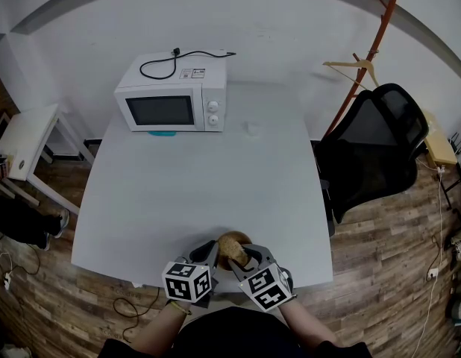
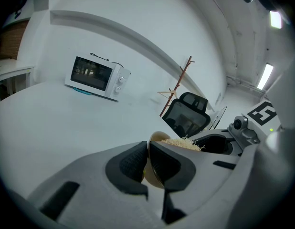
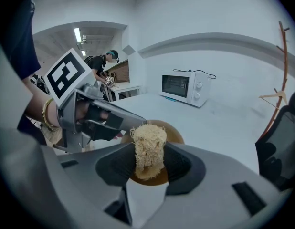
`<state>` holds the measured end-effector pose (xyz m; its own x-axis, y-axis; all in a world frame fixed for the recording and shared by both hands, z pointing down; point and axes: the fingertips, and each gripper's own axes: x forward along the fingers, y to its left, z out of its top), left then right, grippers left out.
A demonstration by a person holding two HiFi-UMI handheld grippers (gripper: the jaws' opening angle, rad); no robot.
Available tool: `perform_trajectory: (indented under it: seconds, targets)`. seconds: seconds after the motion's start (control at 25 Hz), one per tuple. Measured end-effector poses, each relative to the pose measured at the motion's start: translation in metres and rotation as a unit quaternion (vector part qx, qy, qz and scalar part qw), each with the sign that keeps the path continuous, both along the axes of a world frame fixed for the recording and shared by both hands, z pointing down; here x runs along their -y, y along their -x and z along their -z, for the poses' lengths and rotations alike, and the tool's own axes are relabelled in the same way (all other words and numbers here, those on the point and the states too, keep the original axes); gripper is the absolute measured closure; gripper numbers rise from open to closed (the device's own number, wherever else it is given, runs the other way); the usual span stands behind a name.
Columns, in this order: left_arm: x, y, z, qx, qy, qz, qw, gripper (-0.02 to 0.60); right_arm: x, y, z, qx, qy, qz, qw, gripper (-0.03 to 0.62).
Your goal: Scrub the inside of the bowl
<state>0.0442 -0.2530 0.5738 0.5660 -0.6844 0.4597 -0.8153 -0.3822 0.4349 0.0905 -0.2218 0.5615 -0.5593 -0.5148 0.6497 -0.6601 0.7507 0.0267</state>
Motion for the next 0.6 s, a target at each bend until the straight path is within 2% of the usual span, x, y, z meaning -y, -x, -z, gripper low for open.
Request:
perform_trajectory:
  seconds: [0.32, 0.6]
  targets:
    - [0.000, 0.002, -0.001, -0.004, 0.001, 0.009, 1.0000, 0.549, -0.014, 0.004, -0.006, 0.012, 0.017, 0.011, 1.000, 0.427]
    - [-0.002, 0.002, -0.004, -0.003, 0.003, 0.006, 1.0000, 0.549, -0.019, -0.006, -0.010, 0.018, 0.032, 0.002, 0.999, 0.428]
